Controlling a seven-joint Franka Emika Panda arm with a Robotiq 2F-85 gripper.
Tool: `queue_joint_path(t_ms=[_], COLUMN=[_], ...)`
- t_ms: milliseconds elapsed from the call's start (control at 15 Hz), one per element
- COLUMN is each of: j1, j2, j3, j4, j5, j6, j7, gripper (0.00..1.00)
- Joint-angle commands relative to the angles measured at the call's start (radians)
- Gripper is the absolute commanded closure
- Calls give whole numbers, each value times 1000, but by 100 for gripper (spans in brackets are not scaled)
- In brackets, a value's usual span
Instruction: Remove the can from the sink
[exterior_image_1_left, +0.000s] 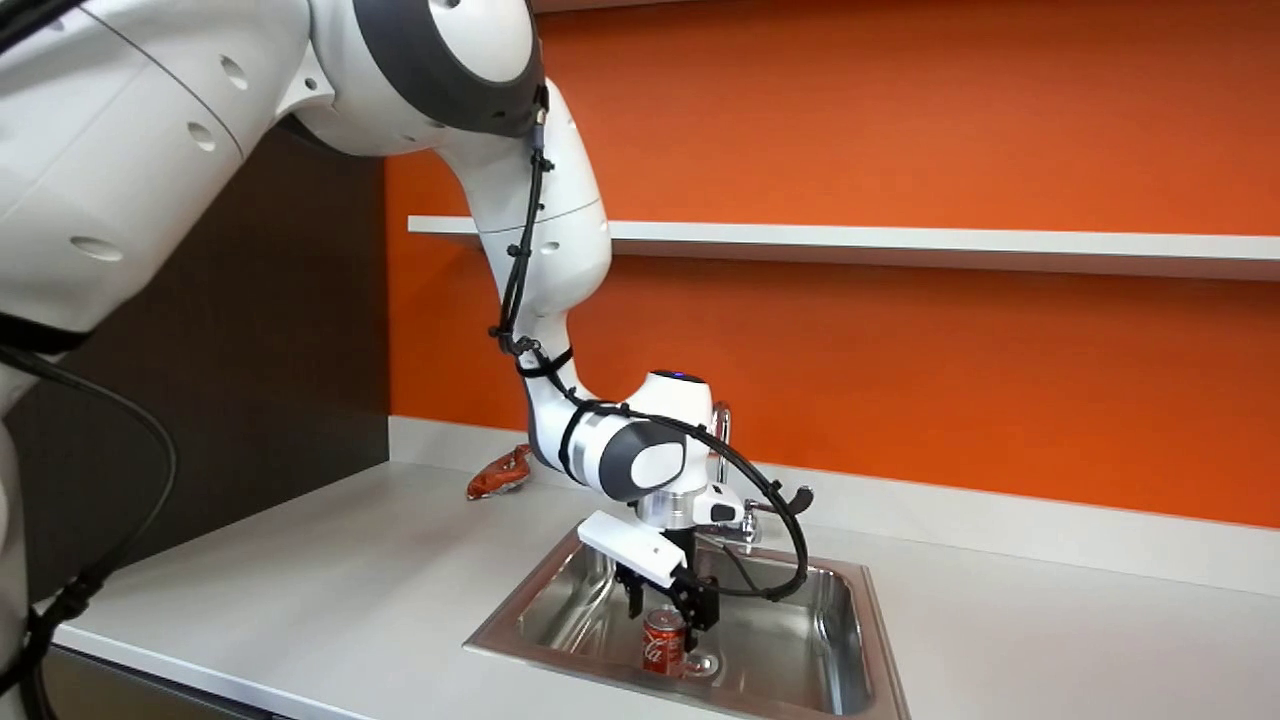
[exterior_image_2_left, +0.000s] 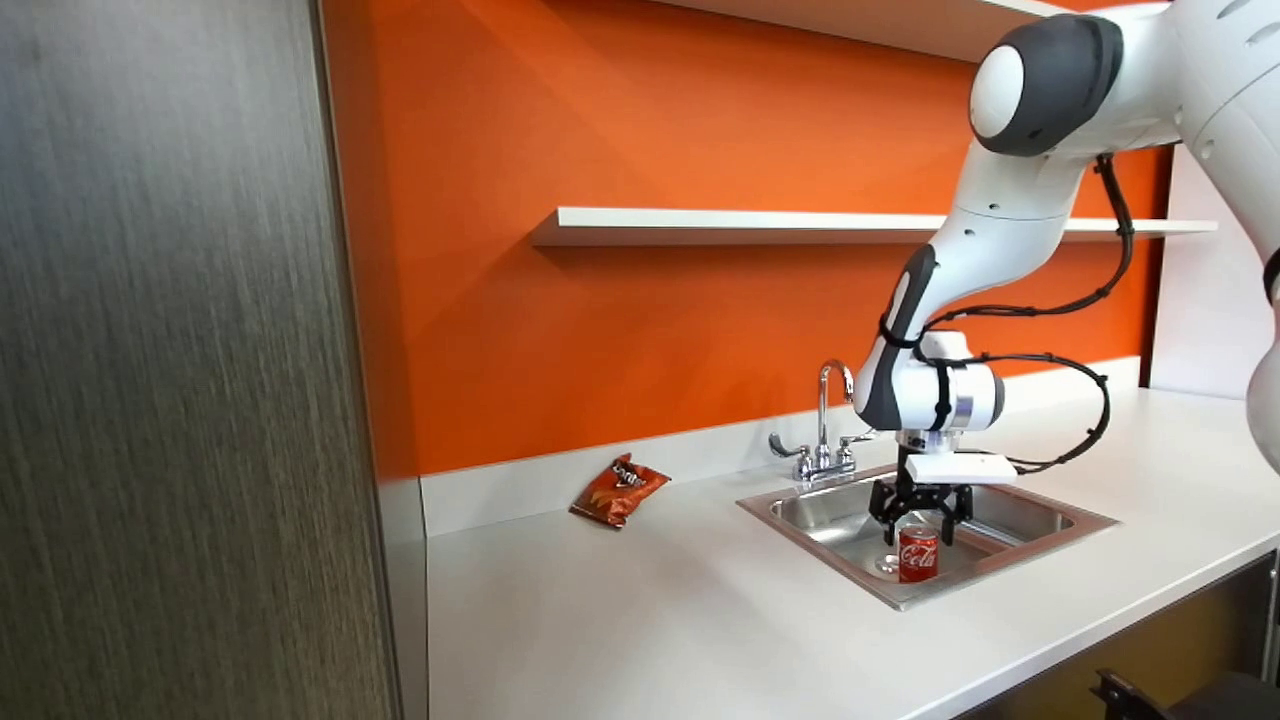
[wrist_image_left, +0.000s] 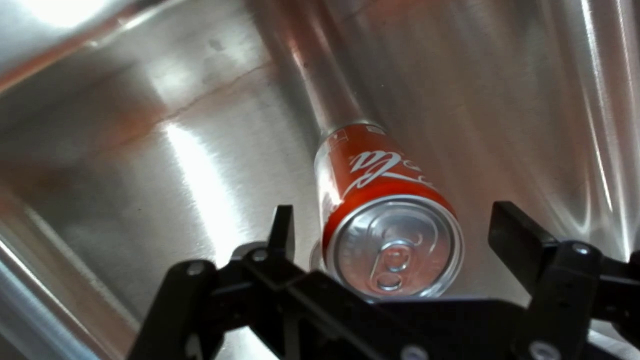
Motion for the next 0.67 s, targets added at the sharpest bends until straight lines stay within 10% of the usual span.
queue_joint_path(t_ms=[0, 333, 600], j1=[17, 16, 18], j2=[14, 12, -17], j3=[-17, -12, -5], j4=[24, 25, 13], j5=[-33, -29, -26], j6=[-10, -4, -13], j7=[49, 56, 51], gripper=[25, 58, 61])
